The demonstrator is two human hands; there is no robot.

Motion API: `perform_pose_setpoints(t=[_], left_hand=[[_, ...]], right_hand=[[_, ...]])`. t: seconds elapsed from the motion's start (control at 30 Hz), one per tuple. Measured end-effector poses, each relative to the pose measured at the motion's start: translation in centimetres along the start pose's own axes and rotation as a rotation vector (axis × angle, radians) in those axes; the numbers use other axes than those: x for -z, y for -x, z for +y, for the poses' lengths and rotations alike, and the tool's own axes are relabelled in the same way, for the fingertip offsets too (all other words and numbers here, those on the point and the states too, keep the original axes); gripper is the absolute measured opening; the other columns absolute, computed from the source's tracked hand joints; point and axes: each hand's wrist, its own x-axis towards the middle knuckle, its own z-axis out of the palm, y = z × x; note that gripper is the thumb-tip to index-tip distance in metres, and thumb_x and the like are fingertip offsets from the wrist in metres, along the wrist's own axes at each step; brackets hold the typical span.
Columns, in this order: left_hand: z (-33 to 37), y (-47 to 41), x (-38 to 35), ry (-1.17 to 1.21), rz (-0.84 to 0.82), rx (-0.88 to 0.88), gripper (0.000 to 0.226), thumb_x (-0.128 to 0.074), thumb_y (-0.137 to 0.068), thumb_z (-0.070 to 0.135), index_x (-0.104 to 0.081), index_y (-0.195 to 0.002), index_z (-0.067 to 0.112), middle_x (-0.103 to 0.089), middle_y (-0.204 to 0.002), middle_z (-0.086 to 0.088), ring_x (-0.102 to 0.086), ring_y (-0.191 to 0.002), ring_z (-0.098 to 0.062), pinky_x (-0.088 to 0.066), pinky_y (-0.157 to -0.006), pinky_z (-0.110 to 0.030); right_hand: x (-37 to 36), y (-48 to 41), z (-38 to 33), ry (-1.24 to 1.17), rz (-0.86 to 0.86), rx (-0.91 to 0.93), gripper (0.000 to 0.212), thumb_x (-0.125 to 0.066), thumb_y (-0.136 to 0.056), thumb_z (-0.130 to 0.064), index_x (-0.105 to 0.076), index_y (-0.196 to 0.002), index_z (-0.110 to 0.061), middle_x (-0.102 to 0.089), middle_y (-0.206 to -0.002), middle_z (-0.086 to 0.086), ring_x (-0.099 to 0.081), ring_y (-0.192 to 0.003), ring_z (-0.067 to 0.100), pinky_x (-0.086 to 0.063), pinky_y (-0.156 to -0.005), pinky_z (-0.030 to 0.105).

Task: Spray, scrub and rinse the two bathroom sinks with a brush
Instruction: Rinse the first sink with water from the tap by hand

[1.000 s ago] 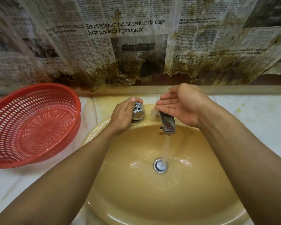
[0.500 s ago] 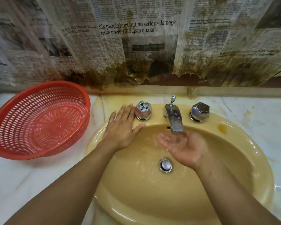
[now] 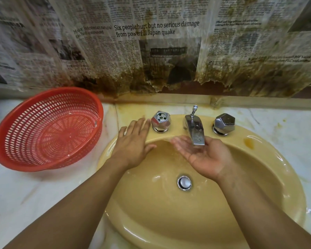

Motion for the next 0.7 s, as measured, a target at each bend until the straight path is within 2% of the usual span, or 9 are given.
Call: perform_pose_setpoints(t=[0.1, 0.2, 0.3, 0.4, 0.5, 0.57, 0.7], left_hand=[[-0.2, -0.9, 0.4, -0.002, -0.032, -0.006, 0.093, -0.026, -0.090, 0.081, -0.004, -0.163, 0.028, -0.010, -0.169, -0.003, -0.013, -0.154, -0.027, -0.021, -0.118, -0.049], [-0.3, -1.8, 1.0, -0.023, -0.036, -0.019, 0.094, -0.033, -0.085, 0.087, -0.015, -0.159, 0.031, -0.019, -0.164, -0.003, -0.020, -0.149, -0.028, -0.026, -0.112, -0.048], [-0.1, -1.8, 1.1, -0.033, -0.024, -0.014, 0.097, -0.035, -0.085, 0.086, -0.015, -0.160, 0.028, -0.021, -0.164, -0.004, -0.022, -0.147, -0.027, -0.027, -0.112, -0.047], [0.0, -0.6, 0.8, -0.005, -0.011, -0.002, 0.097, -0.039, -0.091, 0.078, -0.003, -0.164, 0.024, -0.013, -0.168, -0.003, -0.017, -0.151, -0.026, -0.022, -0.117, -0.045], [-0.9, 1.8, 0.8, 0.037, -0.011, 0.061, 0.093, -0.045, -0.097, 0.068, 0.003, -0.164, 0.025, -0.008, -0.170, -0.006, -0.011, -0.155, -0.027, -0.017, -0.122, -0.046], [-1.4, 4.1, 0.8, 0.047, -0.014, 0.139, 0.090, -0.044, -0.100, 0.063, 0.007, -0.164, 0.026, -0.007, -0.169, -0.010, -0.011, -0.155, -0.029, -0.017, -0.123, -0.045], [-1.3, 7.4, 0.7, 0.040, 0.011, 0.238, 0.078, -0.041, -0.105, 0.052, 0.003, -0.165, 0.028, -0.009, -0.166, -0.017, -0.015, -0.153, -0.034, -0.023, -0.121, -0.047]], right_hand=[[-0.5, 0.2, 0.1, 0.027, -0.011, -0.007, 0.045, -0.037, -0.108, -0.019, -0.055, -0.123, 0.019, -0.063, -0.119, 0.041, -0.060, -0.115, 0.051, -0.043, -0.112, 0.052], [1.0, 0.1, 0.5, -0.014, 0.059, -0.014, 0.050, -0.033, -0.112, -0.026, -0.046, -0.139, 0.014, -0.057, -0.132, 0.038, -0.055, -0.125, 0.051, -0.043, -0.110, 0.051], [1.9, -0.2, 1.0, -0.095, 0.113, -0.023, 0.053, -0.028, -0.113, -0.029, -0.042, -0.143, 0.013, -0.058, -0.124, 0.038, -0.058, -0.115, 0.051, -0.047, -0.102, 0.051], [0.1, 0.3, 1.3, -0.097, 0.023, -0.021, 0.050, -0.032, -0.111, -0.023, -0.047, -0.133, 0.019, -0.063, -0.109, 0.042, -0.054, -0.125, 0.053, -0.045, -0.108, 0.051], [-0.9, 0.6, 1.6, -0.143, -0.055, -0.030, 0.048, -0.033, -0.109, -0.020, -0.052, -0.121, 0.023, -0.062, -0.114, 0.046, -0.056, -0.119, 0.059, -0.044, -0.111, 0.055], [-0.1, 0.3, 1.9, -0.118, -0.002, -0.027, 0.048, -0.032, -0.111, -0.023, -0.052, -0.125, 0.019, -0.065, -0.111, 0.042, -0.061, -0.111, 0.056, -0.048, -0.106, 0.053], [2.2, -0.3, 2.7, -0.143, 0.153, 0.021, 0.048, -0.027, -0.113, -0.026, -0.052, -0.136, 0.008, -0.065, -0.116, 0.028, -0.061, -0.121, 0.038, -0.050, -0.104, 0.044]])
